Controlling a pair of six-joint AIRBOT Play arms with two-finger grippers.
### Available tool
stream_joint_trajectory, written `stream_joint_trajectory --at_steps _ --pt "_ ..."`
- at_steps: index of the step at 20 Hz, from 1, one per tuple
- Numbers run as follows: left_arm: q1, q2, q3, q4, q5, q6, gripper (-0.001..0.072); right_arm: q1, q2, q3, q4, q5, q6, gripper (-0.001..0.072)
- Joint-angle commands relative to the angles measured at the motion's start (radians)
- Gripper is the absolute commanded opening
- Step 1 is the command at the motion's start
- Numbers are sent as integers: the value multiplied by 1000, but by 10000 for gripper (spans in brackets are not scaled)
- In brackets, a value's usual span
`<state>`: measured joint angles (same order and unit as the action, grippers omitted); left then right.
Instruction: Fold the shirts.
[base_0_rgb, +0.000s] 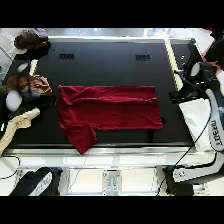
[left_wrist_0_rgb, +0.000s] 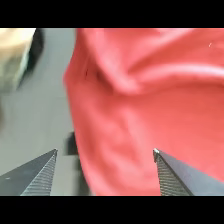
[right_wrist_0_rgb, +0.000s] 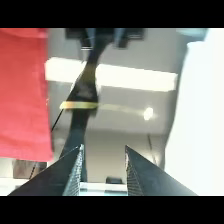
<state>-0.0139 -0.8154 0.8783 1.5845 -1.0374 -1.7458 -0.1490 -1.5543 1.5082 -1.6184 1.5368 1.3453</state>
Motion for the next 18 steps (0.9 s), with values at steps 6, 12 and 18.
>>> stream_joint_trajectory --at_steps 6,12,18 --pt "74 468 -632 -536 -48 -277 609 -21 209 2 61 -148 30 312" --pt "76 299 -663 -636 -44 -154 609 -21 219 2 71 -163 23 312" --pt "76 94 -663 -677 45 -66 586 -21 219 2 71 -146 23 312"
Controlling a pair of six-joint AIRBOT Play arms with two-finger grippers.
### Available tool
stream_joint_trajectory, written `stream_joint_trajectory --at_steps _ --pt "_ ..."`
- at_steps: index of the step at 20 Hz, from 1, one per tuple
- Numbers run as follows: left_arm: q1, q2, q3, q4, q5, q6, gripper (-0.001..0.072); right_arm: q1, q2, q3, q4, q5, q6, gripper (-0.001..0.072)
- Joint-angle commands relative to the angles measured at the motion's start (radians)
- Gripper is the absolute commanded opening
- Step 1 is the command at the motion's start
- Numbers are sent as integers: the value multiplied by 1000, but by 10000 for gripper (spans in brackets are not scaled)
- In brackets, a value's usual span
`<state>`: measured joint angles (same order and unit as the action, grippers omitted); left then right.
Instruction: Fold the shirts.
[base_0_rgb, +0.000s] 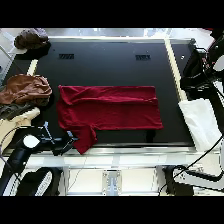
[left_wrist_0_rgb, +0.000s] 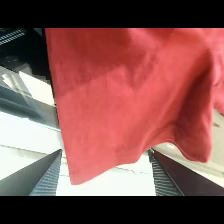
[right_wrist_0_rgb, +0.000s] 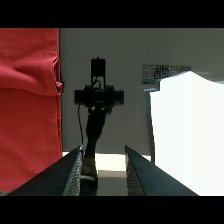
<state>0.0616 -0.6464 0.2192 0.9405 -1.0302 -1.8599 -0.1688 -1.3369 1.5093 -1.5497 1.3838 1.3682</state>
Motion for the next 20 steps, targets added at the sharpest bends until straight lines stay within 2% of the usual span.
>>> stream_joint_trajectory --at_steps 1,3,4,5,7,8,9,10,11,12,13,18,20 --pt "1 -83 -4 -33 50 63 586 -1 1 1 3 11 0 312" --pt "1 -93 -4 -34 102 66 570 -1 1 1 6 12 0 312" --pt "0 -100 -4 -33 125 70 498 -1 1 1 11 12 0 312" --pt "0 -113 -4 -33 141 74 471 -1 1 1 20 12 0 312" --pt "0 -146 -4 -38 153 98 468 -1 1 1 40 11 0 312" --pt "0 -164 -4 -38 153 100 391 -1 1 1 50 11 0 312" --pt "0 -179 -4 -40 154 107 267 -1 1 1 57 11 0 311" --pt "0 -187 -4 -54 159 128 201 -1 2 1 62 11 0 311" --pt "0 -185 -3 -72 169 151 182 -1 5 1 63 11 0 311" --pt "0 -182 -3 -91 179 171 37 -1 10 1 63 11 0 311" --pt "1 -182 -1 -112 182 192 14 -1 19 1 62 11 0 311" --pt "1 -100 50 -130 119 211 14 -2 121 -9 27 69 0 310" --pt "1 -35 56 -133 117 211 15 -33 179 -122 40 50 2 311"
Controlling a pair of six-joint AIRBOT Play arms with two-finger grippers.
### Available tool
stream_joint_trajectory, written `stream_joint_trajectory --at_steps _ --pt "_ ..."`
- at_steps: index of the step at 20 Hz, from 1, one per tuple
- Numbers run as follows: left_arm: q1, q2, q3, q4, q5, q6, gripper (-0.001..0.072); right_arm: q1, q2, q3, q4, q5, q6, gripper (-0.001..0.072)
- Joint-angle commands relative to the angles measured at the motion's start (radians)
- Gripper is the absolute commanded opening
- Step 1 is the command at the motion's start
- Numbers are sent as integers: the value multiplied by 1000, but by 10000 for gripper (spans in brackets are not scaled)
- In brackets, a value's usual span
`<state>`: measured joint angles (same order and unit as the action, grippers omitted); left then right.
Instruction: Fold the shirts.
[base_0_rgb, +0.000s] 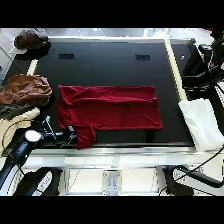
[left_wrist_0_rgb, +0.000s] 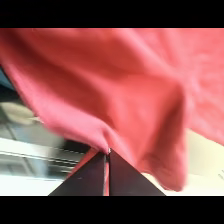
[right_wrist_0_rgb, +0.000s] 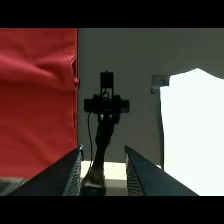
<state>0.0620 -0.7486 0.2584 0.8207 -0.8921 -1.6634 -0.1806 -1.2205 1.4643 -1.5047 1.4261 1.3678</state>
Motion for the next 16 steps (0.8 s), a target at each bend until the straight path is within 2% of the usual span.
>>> stream_joint_trajectory --at_steps 1,2,5,7,8,9,16 --pt "0 102 16 -14 -26 14 14 -57 98 -183 34 -26 12 310" --pt "0 136 16 -13 -33 14 14 -114 141 -325 117 -85 24 310" --pt "0 211 16 -13 -36 14 14 -311 219 -727 526 -235 17 311" --pt "0 230 16 -14 -36 14 15 -418 204 -896 775 -190 -85 336" --pt "0 230 16 -13 -36 14 15 -445 194 -943 823 -177 -104 392" --pt "0 229 16 -13 -36 14 15 -450 183 -977 826 -172 -104 416" --pt "0 229 16 -13 -36 14 14 -402 77 -1049 826 -254 -101 414"
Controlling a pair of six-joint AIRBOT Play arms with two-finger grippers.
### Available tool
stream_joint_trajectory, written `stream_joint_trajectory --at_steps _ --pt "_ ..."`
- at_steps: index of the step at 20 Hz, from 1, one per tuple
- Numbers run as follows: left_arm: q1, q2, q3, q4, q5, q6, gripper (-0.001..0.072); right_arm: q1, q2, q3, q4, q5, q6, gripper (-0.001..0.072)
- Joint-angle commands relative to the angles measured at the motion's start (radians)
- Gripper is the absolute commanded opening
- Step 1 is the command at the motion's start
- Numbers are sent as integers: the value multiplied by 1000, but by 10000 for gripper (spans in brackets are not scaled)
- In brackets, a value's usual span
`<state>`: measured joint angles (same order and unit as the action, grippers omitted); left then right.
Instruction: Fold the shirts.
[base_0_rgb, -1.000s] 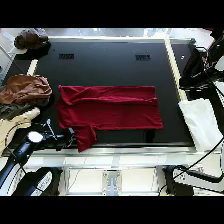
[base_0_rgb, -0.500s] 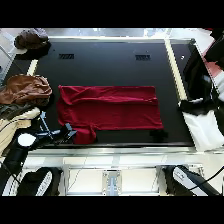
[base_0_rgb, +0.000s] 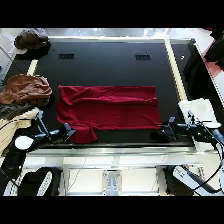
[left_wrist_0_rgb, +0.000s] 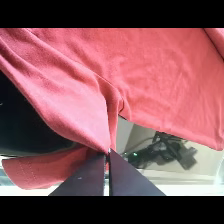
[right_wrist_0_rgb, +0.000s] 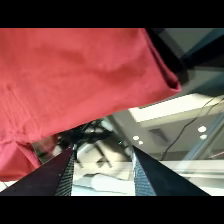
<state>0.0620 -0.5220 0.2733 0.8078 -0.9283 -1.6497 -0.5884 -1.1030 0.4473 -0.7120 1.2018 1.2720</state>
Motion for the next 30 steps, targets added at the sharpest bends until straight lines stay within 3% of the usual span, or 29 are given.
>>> stream_joint_trajectory --at_steps 1,8,11,13,15,17,20,23,26,30 --pt "0 3 1 0 0 1 15 5 -59 -32 29 -40 -3 413" --pt "0 3 1 0 1 0 14 6 -124 -31 110 -214 25 407" --pt "0 3 1 0 2 1 15 6 -133 -27 169 -253 12 185" --pt "0 3 2 0 18 1 15 6 -133 -27 220 -248 -52 11" --pt "0 5 18 0 26 2 14 5 -119 -26 300 -198 -188 10" --pt "0 21 67 26 13 6 14 5 -69 -1 308 -97 -238 10" --pt "1 74 178 169 -46 -2 13 5 82 77 177 40 -220 10" --pt "4 127 272 328 -177 -100 13 5 263 163 -135 98 -68 10" --pt "4 178 300 343 -207 -109 12 8 413 214 -368 183 16 9" --pt "2 135 328 291 -190 -53 12 77 457 220 -373 174 38 9"
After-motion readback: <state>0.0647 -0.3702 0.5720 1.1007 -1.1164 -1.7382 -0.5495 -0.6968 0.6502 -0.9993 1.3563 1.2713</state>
